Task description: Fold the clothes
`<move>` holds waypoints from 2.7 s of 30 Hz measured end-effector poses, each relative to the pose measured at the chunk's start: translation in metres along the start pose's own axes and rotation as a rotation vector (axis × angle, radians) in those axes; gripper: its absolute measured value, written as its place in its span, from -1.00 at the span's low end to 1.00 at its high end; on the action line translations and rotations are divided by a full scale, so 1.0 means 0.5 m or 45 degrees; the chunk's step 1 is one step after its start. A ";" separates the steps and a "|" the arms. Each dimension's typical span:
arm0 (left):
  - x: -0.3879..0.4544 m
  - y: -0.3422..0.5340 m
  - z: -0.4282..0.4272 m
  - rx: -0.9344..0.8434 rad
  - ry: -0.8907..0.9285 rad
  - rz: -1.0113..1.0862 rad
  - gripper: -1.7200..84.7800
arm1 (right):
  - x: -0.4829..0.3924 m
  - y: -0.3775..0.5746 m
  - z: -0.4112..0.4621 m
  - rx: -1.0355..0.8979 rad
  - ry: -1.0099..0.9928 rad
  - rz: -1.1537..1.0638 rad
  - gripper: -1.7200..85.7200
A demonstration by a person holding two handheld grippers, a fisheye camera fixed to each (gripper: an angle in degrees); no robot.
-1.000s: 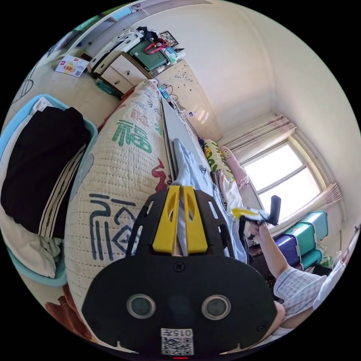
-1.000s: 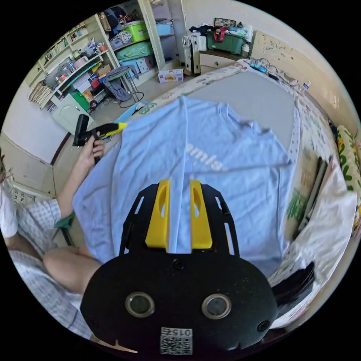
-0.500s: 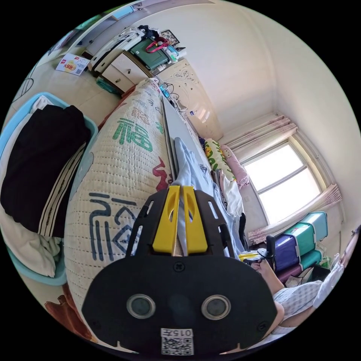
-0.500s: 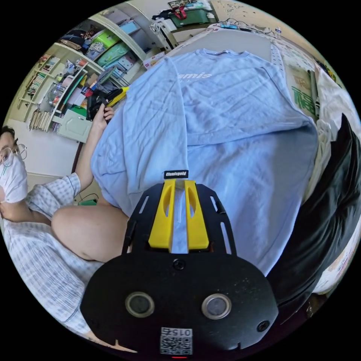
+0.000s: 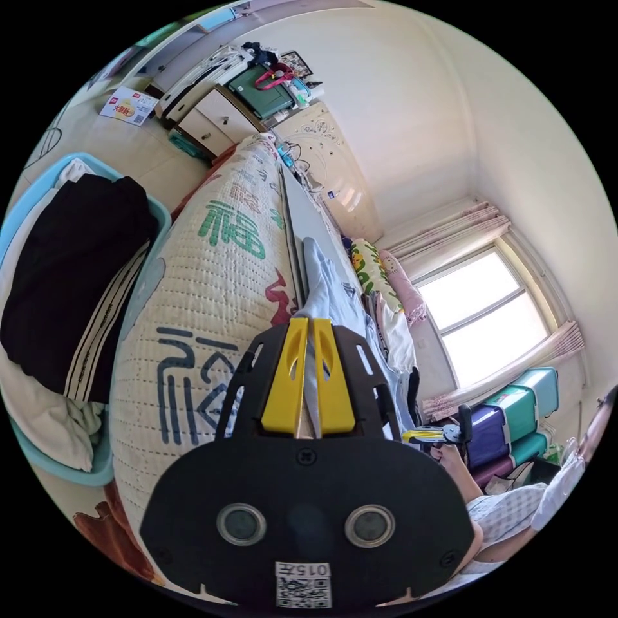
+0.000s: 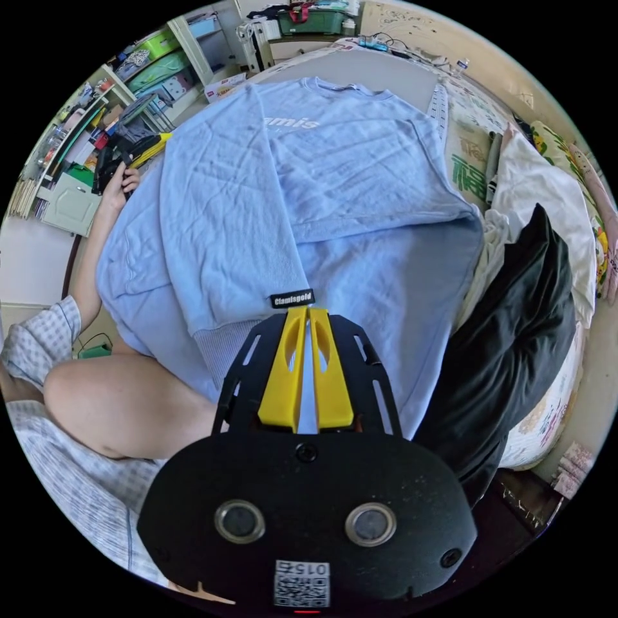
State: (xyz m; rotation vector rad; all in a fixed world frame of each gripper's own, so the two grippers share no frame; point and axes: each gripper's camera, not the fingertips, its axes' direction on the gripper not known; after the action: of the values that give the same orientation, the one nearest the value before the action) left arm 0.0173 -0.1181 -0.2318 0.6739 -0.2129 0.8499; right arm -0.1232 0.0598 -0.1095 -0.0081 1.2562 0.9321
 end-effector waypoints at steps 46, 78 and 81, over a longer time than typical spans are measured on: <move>0.522 0.764 0.330 -0.832 -0.046 1.597 -0.78 | -0.057 0.228 0.188 0.310 -0.390 0.012 -0.81; 0.560 0.889 0.438 -0.883 -0.309 1.817 -0.86 | -0.320 0.211 0.118 0.317 -0.014 -0.108 -0.92; 0.571 0.889 0.445 -0.894 -0.322 1.830 -0.91 | -0.341 0.209 0.116 0.315 0.010 -0.124 -0.92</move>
State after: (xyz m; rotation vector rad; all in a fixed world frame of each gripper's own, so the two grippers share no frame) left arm -0.1110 0.1287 0.2691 -0.1654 -1.2512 1.9012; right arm -0.1407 0.0544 0.0977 0.1207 1.3591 0.6892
